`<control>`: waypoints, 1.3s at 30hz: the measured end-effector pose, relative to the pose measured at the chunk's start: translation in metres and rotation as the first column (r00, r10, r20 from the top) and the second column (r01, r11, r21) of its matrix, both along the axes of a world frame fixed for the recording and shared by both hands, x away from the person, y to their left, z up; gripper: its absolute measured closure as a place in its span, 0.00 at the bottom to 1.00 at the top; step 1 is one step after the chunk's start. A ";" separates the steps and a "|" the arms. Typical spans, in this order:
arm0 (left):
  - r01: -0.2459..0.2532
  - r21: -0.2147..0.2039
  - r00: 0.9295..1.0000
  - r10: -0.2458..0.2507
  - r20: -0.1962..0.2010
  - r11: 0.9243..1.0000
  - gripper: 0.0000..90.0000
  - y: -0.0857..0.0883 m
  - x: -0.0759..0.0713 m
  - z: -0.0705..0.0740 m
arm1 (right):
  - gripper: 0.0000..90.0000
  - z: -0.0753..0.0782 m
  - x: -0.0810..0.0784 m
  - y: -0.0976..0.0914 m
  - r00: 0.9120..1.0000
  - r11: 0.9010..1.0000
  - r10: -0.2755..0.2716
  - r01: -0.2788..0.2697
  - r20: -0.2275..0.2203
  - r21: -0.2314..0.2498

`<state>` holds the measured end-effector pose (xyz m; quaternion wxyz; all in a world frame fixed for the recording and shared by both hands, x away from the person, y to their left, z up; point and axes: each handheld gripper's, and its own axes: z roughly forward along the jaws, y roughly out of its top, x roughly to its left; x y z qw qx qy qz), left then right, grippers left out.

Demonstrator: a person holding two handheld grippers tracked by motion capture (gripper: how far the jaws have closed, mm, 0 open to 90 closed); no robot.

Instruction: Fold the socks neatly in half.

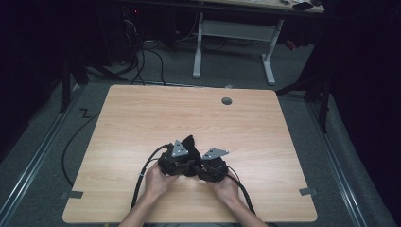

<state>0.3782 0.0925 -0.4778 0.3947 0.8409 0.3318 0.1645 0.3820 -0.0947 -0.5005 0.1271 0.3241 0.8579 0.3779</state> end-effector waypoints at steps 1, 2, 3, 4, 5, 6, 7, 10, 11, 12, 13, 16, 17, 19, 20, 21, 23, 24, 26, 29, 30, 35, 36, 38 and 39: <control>-0.002 -0.009 1.000 0.002 0.000 1.000 0.64 0.002 -0.001 0.001 | 0.62 0.001 -0.001 -0.001 1.000 1.000 0.002 -0.002 0.003 0.004; -0.003 -0.023 1.000 0.003 -0.001 1.000 0.63 0.004 -0.002 0.002 | 0.63 0.004 -0.002 -0.002 1.000 1.000 0.002 -0.002 0.006 0.010; -0.003 -0.039 1.000 0.003 -0.002 0.999 0.61 0.006 -0.002 0.003 | 0.65 0.006 -0.003 -0.005 1.000 1.000 0.004 -0.004 0.010 0.018; -0.005 -0.053 1.000 0.005 -0.001 0.999 0.61 0.008 -0.003 0.005 | 0.67 0.010 -0.004 -0.007 1.000 1.000 0.006 -0.006 0.012 0.029; -0.006 -0.065 1.000 0.006 -0.002 0.998 0.60 0.009 -0.004 0.006 | 0.69 0.013 -0.006 -0.010 1.000 0.999 0.007 -0.008 0.014 0.038; -0.008 -0.075 1.000 0.008 0.000 0.997 0.59 0.011 -0.005 0.008 | 0.71 0.017 -0.007 -0.013 1.000 0.999 0.009 -0.010 0.020 0.046; -0.011 -0.083 1.000 0.011 0.004 0.996 0.59 0.013 -0.006 0.009 | 0.75 0.023 -0.009 -0.020 0.999 0.998 0.015 -0.017 0.032 0.067; -0.036 -0.098 0.999 0.037 0.005 0.995 0.59 0.017 -0.007 0.012 | 0.78 0.029 -0.009 -0.024 0.999 0.997 0.015 -0.018 0.039 0.074; -0.051 -0.099 0.999 0.051 -0.002 0.994 0.59 0.018 -0.007 0.011 | 0.79 0.031 -0.008 -0.025 0.999 0.997 0.014 -0.017 0.040 0.078; -0.061 -0.096 0.998 0.061 -0.005 0.993 0.59 0.018 -0.007 0.010 | 0.80 0.034 -0.006 -0.026 0.999 0.997 0.013 -0.017 0.047 0.079; -0.074 -0.086 0.997 0.074 -0.010 0.994 0.59 0.019 -0.008 0.009 | 0.81 0.036 -0.004 -0.025 0.999 0.997 0.012 -0.016 0.050 0.079; -0.097 -0.068 0.995 0.095 -0.026 0.993 0.59 0.019 -0.010 0.004 | 0.81 0.039 0.003 -0.019 0.998 0.997 0.010 -0.014 0.056 0.075; -0.104 -0.065 0.994 0.103 -0.027 0.992 0.59 0.019 -0.011 0.002 | 0.82 0.039 0.006 -0.016 0.998 0.997 0.010 -0.014 0.057 0.073; -0.112 -0.061 0.993 0.110 -0.035 0.992 0.59 0.020 -0.013 -0.001 | 0.81 0.034 0.012 -0.010 0.999 0.998 0.014 -0.017 0.043 0.068; -0.117 -0.058 0.993 0.115 -0.037 0.991 0.59 0.019 -0.013 -0.003 | 0.81 0.031 0.014 -0.007 0.999 0.998 0.018 -0.020 0.037 0.059; -0.119 -0.053 0.992 0.117 -0.041 0.992 0.58 0.019 -0.013 -0.005 | 0.80 0.028 0.016 -0.004 0.999 0.999 0.020 -0.021 0.026 0.049; -0.119 -0.041 0.992 0.117 -0.048 0.992 0.58 0.019 -0.013 -0.009 | 0.80 0.019 0.018 0.000 0.999 0.999 0.032 -0.032 0.002 0.021; -0.121 -0.041 0.992 0.119 -0.051 0.992 0.58 0.019 -0.012 -0.010 | 0.80 0.015 0.018 0.001 0.999 0.999 0.036 -0.036 -0.004 0.006; -0.122 -0.030 0.991 0.120 -0.055 0.992 0.58 0.019 -0.008 -0.013 | 0.80 0.009 0.015 0.000 0.999 0.999 0.042 -0.042 -0.015 0.001; -0.128 -0.058 0.990 0.123 -0.074 0.990 0.58 0.018 -0.003 -0.015 | 0.79 0.008 0.009 -0.006 0.999 0.999 0.046 -0.046 -0.011 0.000; -0.128 -0.063 0.990 0.124 -0.065 0.990 0.58 0.017 -0.003 -0.014 | 0.79 0.008 0.007 -0.008 0.999 0.999 0.044 -0.044 -0.011 -0.002; -0.113 -0.087 0.993 0.111 -0.031 0.990 0.58 0.010 -0.004 -0.007 | 0.75 0.015 0.007 -0.017 1.000 1.000 0.019 -0.019 -0.009 0.017; -0.110 -0.094 0.994 0.107 -0.033 0.990 0.58 0.010 -0.003 -0.006 | 0.75 0.017 0.007 -0.019 1.000 1.000 0.009 -0.009 0.001 0.030; -0.104 -0.094 0.994 0.101 -0.029 0.990 0.58 0.008 0.001 -0.004 | 0.75 0.022 0.009 -0.022 1.000 0.998 -0.018 0.018 0.008 0.056; -0.104 -0.102 0.995 0.102 -0.024 0.989 0.58 0.006 0.003 -0.003 | 0.75 0.024 0.011 -0.021 1.000 0.998 -0.025 0.024 0.009 0.057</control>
